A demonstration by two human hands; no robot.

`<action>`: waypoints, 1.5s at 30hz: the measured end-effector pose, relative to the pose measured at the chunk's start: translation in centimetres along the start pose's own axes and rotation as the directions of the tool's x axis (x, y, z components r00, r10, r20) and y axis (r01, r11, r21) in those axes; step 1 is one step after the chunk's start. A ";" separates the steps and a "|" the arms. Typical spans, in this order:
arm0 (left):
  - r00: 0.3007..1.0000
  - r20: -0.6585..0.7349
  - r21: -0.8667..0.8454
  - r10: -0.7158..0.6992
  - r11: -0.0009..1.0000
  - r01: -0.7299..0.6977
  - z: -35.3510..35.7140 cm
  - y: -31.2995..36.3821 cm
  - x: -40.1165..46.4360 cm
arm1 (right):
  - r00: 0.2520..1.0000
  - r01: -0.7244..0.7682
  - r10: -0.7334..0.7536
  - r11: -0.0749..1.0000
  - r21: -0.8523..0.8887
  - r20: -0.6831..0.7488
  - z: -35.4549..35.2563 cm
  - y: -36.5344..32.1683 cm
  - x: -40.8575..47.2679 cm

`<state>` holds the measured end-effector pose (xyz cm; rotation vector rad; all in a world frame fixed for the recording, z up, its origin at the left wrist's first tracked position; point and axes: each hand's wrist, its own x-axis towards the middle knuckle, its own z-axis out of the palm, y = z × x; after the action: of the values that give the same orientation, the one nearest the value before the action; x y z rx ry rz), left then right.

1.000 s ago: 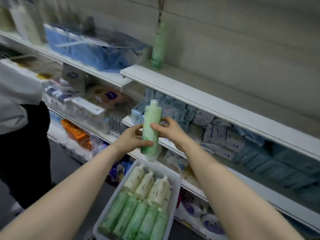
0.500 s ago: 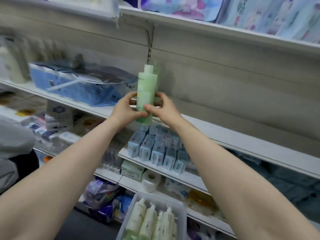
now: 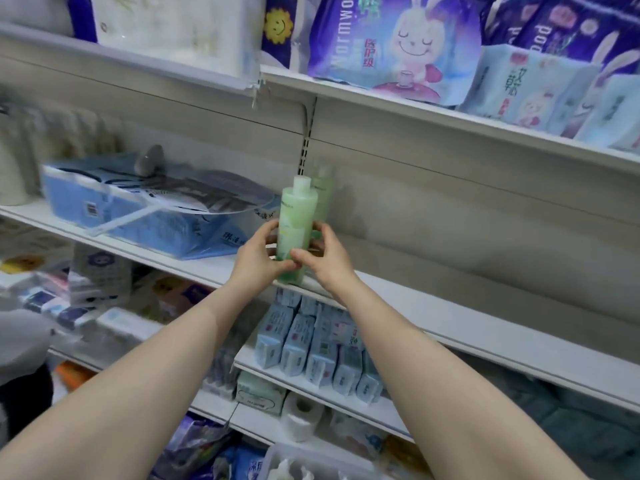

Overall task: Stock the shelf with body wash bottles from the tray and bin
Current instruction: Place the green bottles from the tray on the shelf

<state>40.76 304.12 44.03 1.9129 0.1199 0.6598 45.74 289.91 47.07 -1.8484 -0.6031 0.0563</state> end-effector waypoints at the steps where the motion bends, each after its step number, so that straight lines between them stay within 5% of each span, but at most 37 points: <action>1: 1.000 0.005 -0.009 0.001 1.000 -0.001 0.2 -0.2 0.3 | 1.000 -0.005 0.005 1.000 0.006 -0.007 0.1 0.2 0.2; 30: 1.000 -0.019 0.119 -0.001 0.993 0.003 -0.9 -2.1 1.2 | 0.998 -0.062 0.062 0.998 -0.019 0.020 3.9 2.2 3.6; 34: 0.998 -0.058 0.172 0.004 0.985 0.006 -0.6 -2.9 0.0 | 0.998 -0.050 0.054 0.993 -0.111 0.030 3.2 2.2 1.9; 40: 0.971 -0.237 0.107 -0.045 0.992 0.072 1.8 -1.7 -4.1 | 0.999 -0.032 0.032 0.999 -0.005 -0.016 0.3 2.9 -2.9; 45: 0.989 -0.138 0.088 -0.057 0.994 0.069 6.0 -1.2 -9.2 | 1.000 0.024 -0.024 0.998 -0.065 0.012 -2.3 5.2 -8.1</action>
<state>36.24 296.24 37.68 1.9439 0.3004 0.7525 41.44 283.25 41.22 -1.9043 -0.6417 0.0318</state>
